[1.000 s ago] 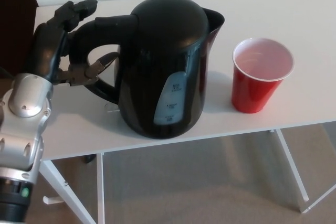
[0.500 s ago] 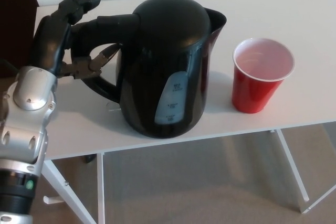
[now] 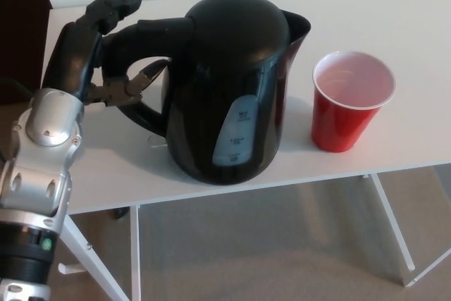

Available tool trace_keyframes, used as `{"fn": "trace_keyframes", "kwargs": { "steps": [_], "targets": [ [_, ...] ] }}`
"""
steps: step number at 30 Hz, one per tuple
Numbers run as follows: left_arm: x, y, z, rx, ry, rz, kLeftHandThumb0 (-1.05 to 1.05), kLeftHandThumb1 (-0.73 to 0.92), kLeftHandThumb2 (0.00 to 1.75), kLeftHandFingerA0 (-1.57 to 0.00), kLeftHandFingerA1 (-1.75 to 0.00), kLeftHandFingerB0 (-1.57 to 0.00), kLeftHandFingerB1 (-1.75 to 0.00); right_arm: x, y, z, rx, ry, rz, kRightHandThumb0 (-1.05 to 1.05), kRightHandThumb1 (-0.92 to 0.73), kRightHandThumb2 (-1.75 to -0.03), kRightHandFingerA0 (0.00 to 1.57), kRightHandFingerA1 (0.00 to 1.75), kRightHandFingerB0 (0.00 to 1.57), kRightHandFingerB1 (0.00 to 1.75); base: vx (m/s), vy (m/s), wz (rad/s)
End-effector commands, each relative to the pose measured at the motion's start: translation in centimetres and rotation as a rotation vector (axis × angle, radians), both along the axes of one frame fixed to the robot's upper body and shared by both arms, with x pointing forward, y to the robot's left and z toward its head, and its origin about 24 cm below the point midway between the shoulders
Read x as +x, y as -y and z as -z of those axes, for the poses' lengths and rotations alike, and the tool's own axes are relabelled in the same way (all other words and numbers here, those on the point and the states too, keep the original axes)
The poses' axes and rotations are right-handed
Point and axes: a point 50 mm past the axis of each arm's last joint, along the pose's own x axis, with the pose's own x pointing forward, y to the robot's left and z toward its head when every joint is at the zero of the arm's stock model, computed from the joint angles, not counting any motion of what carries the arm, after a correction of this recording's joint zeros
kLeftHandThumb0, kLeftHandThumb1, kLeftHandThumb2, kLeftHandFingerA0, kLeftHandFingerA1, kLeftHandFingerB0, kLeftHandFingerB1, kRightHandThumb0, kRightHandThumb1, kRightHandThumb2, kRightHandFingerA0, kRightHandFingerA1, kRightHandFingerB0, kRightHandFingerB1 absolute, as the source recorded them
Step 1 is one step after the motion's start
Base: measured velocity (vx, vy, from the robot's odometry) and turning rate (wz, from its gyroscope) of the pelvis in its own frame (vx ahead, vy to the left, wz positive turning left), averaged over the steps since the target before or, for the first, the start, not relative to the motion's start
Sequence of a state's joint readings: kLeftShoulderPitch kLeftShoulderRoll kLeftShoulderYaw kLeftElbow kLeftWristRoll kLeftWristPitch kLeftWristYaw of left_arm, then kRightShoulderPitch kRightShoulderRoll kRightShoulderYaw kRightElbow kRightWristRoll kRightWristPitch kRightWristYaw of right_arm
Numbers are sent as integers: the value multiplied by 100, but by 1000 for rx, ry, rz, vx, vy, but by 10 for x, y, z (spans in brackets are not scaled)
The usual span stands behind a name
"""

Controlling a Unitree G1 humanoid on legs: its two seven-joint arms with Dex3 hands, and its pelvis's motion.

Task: The robot walk towards a table in front and uses its left hand to pick up the pot from the base and pour water to the cup on the right hand side

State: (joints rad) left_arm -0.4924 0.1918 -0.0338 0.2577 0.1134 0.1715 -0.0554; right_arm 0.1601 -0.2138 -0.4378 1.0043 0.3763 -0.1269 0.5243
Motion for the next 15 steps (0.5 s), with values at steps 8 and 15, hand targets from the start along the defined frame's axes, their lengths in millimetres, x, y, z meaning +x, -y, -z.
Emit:
{"fn": "trace_keyframes", "kwargs": {
  "steps": [8,15],
  "targets": [
    [22,5,-2,85,-146,102,5,73,74,-102,-77,-98,-70,7,2,-6,-28,25,3,-11,-45,-88,38,60,29,55,0,0,0],
    [27,17,1,-26,-167,136,-2,68,92,-79,-162,-74,-139,12,2,-8,0,47,17,-10,-47,-89,35,60,27,55,0,0,0]
  ]
}}
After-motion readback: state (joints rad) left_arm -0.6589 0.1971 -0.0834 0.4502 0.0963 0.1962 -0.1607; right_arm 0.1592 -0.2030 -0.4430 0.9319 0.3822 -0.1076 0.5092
